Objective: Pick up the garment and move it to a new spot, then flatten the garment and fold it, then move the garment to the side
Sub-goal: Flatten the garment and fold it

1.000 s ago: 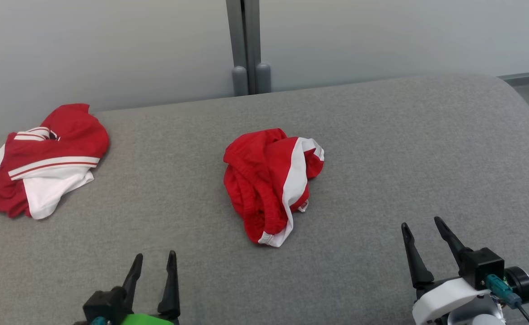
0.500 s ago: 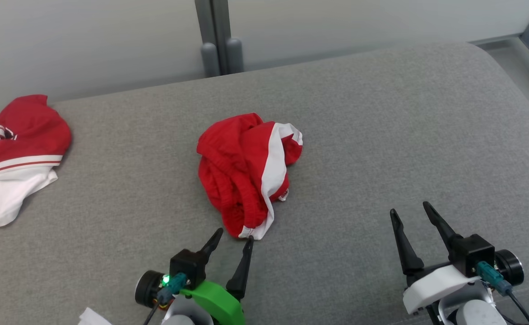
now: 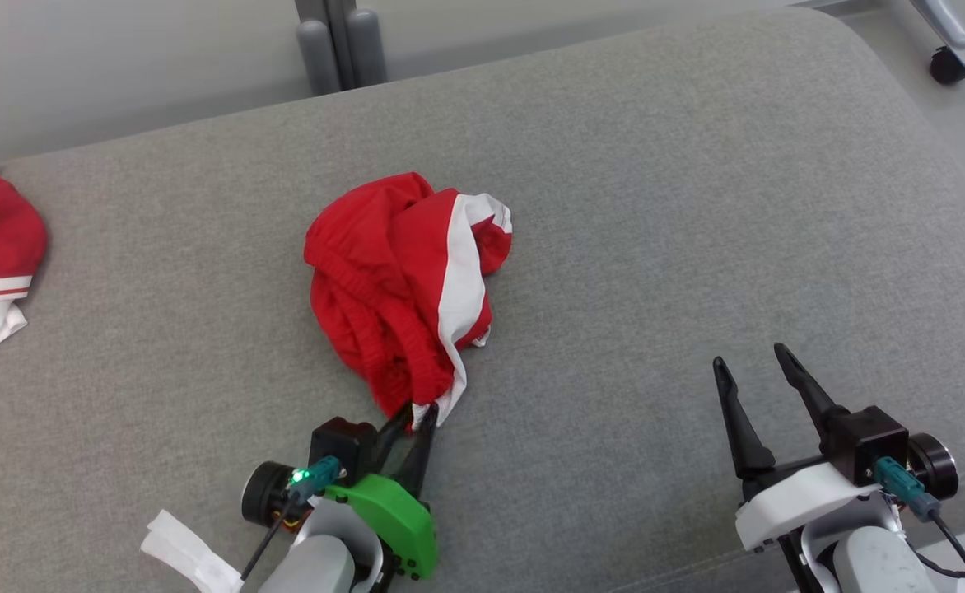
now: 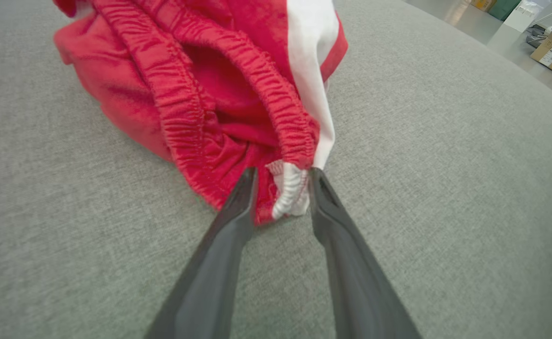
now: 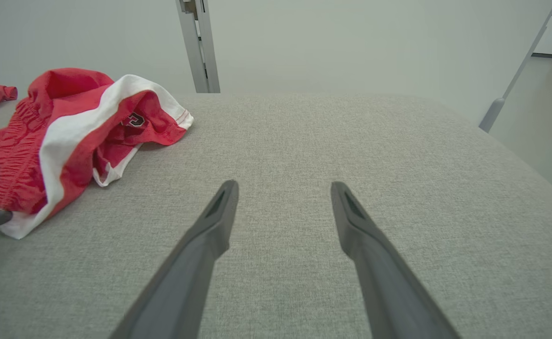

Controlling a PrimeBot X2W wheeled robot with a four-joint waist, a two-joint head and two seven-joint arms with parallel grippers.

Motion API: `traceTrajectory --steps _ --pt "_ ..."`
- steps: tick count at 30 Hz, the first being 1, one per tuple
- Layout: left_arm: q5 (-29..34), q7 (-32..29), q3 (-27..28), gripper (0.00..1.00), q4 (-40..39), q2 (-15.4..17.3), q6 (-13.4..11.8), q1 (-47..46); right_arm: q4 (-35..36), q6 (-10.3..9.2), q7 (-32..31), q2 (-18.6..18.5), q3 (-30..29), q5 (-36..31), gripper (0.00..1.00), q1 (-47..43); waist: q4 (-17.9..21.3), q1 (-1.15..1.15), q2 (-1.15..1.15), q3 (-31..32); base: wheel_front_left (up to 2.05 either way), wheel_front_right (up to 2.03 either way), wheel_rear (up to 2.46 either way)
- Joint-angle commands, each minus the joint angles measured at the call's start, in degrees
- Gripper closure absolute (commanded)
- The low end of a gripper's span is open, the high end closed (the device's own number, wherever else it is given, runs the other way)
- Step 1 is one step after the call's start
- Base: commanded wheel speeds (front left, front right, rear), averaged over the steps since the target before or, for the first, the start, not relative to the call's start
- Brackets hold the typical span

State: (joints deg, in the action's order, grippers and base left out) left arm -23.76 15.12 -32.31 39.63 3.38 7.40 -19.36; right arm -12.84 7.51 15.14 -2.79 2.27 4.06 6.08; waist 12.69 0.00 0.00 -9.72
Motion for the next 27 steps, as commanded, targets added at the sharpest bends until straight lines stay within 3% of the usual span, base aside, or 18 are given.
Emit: traceTrajectory --steps 1,12,27 --pt "-0.3 0.1 -0.1 1.00 0.0 0.4 0.2 -1.2 0.3 -0.04 0.0 -0.2 -0.4 0.1 0.00 0.4 0.0 0.00 0.00 -0.4 0.00 0.00 0.00" --pt "0.9 0.1 6.1 1.00 -6.9 0.2 0.1 -0.3 -4.4 -0.04 0.0 -0.2 -2.1 -1.3 0.00 9.7 -4.6 0.00 0.00 -2.2 0.00 0.00 0.00" --pt "1.4 0.1 5.2 1.00 -14.8 -0.4 0.1 -2.4 -35.0 -0.04 -2.1 -0.2 3.1 -0.4 0.00 39.2 -12.2 0.00 0.00 -7.8 0.00 0.00 0.00"
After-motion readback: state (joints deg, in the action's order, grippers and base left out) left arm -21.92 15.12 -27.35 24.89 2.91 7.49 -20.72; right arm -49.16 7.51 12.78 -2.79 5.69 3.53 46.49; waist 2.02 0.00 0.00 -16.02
